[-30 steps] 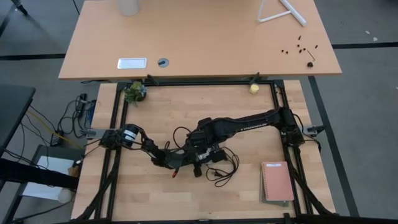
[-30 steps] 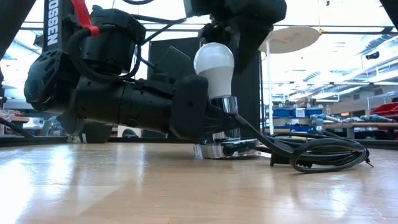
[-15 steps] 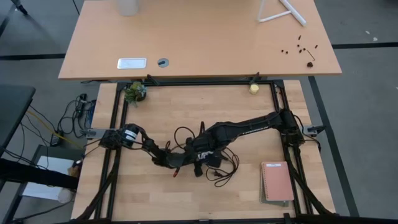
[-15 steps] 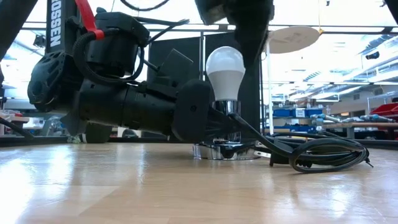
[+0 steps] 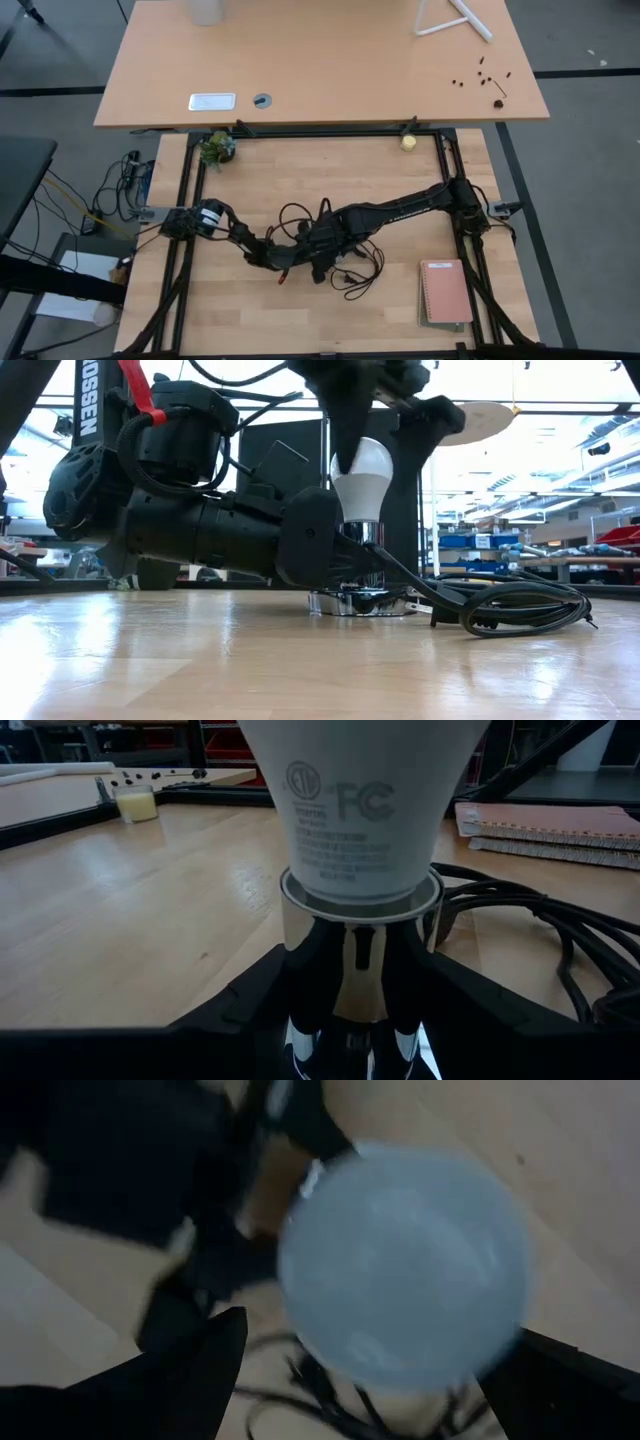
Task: Screw lightbulb
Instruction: Remove the light bulb from the lamp
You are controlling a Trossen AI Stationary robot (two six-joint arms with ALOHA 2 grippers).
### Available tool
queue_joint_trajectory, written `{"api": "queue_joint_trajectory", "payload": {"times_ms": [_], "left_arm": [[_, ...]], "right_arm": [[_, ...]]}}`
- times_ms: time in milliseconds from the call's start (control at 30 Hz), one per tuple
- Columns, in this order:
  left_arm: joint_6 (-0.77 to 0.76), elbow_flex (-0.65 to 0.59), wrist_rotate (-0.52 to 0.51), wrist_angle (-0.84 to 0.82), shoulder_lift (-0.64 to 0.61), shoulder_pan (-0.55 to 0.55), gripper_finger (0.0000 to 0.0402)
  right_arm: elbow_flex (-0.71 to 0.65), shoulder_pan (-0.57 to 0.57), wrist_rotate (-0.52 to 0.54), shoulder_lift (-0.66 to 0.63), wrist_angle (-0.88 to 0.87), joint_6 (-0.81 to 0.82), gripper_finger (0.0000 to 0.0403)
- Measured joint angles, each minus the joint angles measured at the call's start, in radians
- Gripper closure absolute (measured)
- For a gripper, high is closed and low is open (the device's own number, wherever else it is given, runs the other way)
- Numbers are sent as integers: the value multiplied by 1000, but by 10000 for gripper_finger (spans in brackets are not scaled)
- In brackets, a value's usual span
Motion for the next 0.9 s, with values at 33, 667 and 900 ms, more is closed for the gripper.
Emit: {"api": "queue_joint_trajectory", "payload": {"times_ms": [33,667,900], "left_arm": [[0,0,0,0,0,0,208],[-1,0,2,14,0,0,208],[0,0,1,13,0,1,208]], "right_arm": [[-1,0,18,0,19,13,29],[-73,-77,57,0,60,-84,30],[-125,-85,24,-4,123,-140,31]]}}
